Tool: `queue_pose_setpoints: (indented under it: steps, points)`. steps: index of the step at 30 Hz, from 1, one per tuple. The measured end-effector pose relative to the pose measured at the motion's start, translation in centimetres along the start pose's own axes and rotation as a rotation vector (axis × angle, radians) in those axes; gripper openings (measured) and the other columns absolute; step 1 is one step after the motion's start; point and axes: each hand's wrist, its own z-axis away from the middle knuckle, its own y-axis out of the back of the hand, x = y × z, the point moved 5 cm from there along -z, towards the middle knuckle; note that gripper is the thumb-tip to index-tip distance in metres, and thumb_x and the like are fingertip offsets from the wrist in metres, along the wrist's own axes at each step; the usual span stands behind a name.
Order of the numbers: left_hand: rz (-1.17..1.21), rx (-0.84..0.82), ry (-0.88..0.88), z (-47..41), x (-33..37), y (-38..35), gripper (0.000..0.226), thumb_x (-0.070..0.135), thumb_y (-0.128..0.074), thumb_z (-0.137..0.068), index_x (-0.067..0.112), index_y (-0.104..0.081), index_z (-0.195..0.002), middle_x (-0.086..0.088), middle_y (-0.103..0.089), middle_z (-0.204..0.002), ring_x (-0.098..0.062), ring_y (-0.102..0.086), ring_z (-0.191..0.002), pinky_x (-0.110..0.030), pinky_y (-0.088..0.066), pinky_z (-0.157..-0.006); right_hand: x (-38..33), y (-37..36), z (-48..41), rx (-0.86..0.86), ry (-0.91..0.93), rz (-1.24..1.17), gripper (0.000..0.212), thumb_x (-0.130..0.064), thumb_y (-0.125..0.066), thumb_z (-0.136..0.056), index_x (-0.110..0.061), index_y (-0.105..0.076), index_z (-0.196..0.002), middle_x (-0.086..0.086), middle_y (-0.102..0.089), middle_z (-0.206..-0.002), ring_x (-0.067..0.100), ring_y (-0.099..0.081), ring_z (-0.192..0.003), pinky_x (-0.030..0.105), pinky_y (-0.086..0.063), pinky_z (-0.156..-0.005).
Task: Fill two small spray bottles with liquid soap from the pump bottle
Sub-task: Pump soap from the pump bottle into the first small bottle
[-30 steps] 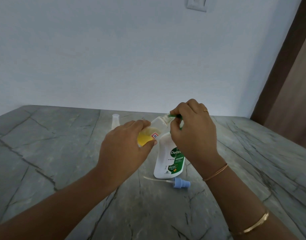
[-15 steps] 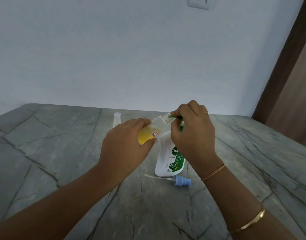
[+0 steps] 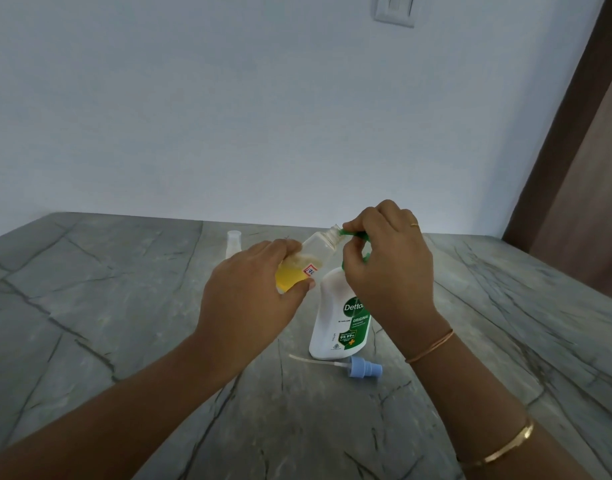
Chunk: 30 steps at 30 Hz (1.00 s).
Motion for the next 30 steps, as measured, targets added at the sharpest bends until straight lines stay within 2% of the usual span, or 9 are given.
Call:
queue_pose_setpoints:
  steps: [3, 7, 9, 11, 17, 23, 28, 30]
  points:
    - [-0.003, 0.008, -0.007, 0.0, -0.1, 0.0, 0.042, 0.043, -0.066, -0.077, 0.023, -0.059, -0.114, 0.005, -0.067, -0.108, -0.017, -0.061, -0.092, -0.028, -0.043, -0.077, -0.1, -0.4, 0.5, 0.012, -0.001, 0.005, 0.023, -0.019, -0.039, -0.075, -0.009, -0.06, -0.075, 0.005, -0.055, -0.075, 0.022, -0.05, -0.07, 0.023, -0.031, -0.048]
    - [-0.009, 0.008, -0.018, 0.1, -0.1, -0.1, 0.04, 0.042, -0.067, -0.076, 0.023, -0.06, -0.111, 0.005, -0.068, -0.105, -0.016, -0.062, -0.088, -0.027, -0.042, -0.074, -0.3, -0.4, 0.5, -0.008, 0.007, 0.019, 0.023, -0.019, -0.039, -0.075, -0.009, -0.06, -0.074, 0.005, -0.056, -0.074, 0.021, -0.049, -0.069, 0.021, -0.028, -0.049]
    - [-0.015, 0.01, -0.022, 0.1, -0.1, -0.2, 0.041, 0.043, -0.067, -0.076, 0.023, -0.06, -0.112, 0.004, -0.068, -0.105, -0.017, -0.063, -0.089, -0.026, -0.04, -0.074, -0.2, -0.1, 0.1, -0.035, 0.009, 0.019, 0.019, -0.016, -0.042, -0.075, -0.01, -0.06, -0.075, 0.004, -0.056, -0.075, 0.02, -0.048, -0.07, 0.015, -0.023, -0.046]
    - [-0.015, 0.011, -0.021, 0.1, -0.1, -0.2, 0.043, 0.045, -0.065, -0.077, 0.023, -0.059, -0.114, 0.004, -0.067, -0.108, -0.016, -0.062, -0.09, -0.026, -0.039, -0.075, 0.0, 0.2, -0.4, -0.067, 0.01, 0.007, 0.011, -0.011, -0.05, -0.073, -0.011, -0.061, -0.076, 0.003, -0.055, -0.075, 0.017, -0.046, -0.07, 0.013, -0.026, -0.049]
    - [-0.003, 0.011, -0.019, 0.0, 0.0, -0.2, 0.046, 0.047, -0.063, -0.077, 0.024, -0.058, -0.116, 0.005, -0.066, -0.112, -0.015, -0.061, -0.093, -0.024, -0.038, -0.078, -0.1, 0.2, -0.6, -0.072, 0.043, 0.024, 0.011, -0.007, -0.053, -0.071, -0.009, -0.062, -0.077, 0.005, -0.056, -0.076, 0.021, -0.051, -0.071, 0.025, -0.034, -0.049]
    - [-0.009, 0.005, -0.018, 0.0, -0.2, -0.3, 0.044, 0.044, -0.065, -0.077, 0.022, -0.059, -0.115, 0.003, -0.067, -0.11, -0.018, -0.062, -0.092, -0.027, -0.041, -0.078, -0.4, -0.5, 0.4, 0.013, 0.024, 0.032, 0.021, -0.015, -0.04, -0.074, -0.009, -0.059, -0.073, 0.006, -0.054, -0.074, 0.023, -0.049, -0.069, 0.023, -0.029, -0.05]
    - [-0.019, 0.011, -0.022, 0.1, -0.1, -0.2, 0.044, 0.044, -0.066, -0.077, 0.022, -0.059, -0.114, 0.003, -0.067, -0.109, -0.019, -0.062, -0.091, -0.028, -0.041, -0.077, -0.6, -0.1, 0.6, 0.019, 0.024, 0.03, 0.024, -0.017, -0.037, -0.075, -0.009, -0.06, -0.073, 0.005, -0.055, -0.073, 0.021, -0.049, -0.067, 0.022, -0.029, -0.052]
    - [-0.017, 0.011, -0.022, 0.1, -0.1, -0.2, 0.043, 0.044, -0.065, -0.077, 0.022, -0.059, -0.114, 0.003, -0.067, -0.108, -0.019, -0.063, -0.091, -0.029, -0.043, -0.077, -0.5, 0.1, 0.2, -0.008, 0.029, 0.038, 0.019, -0.013, -0.042, -0.075, -0.009, -0.06, -0.075, 0.005, -0.055, -0.075, 0.021, -0.05, -0.068, 0.022, -0.03, -0.05]
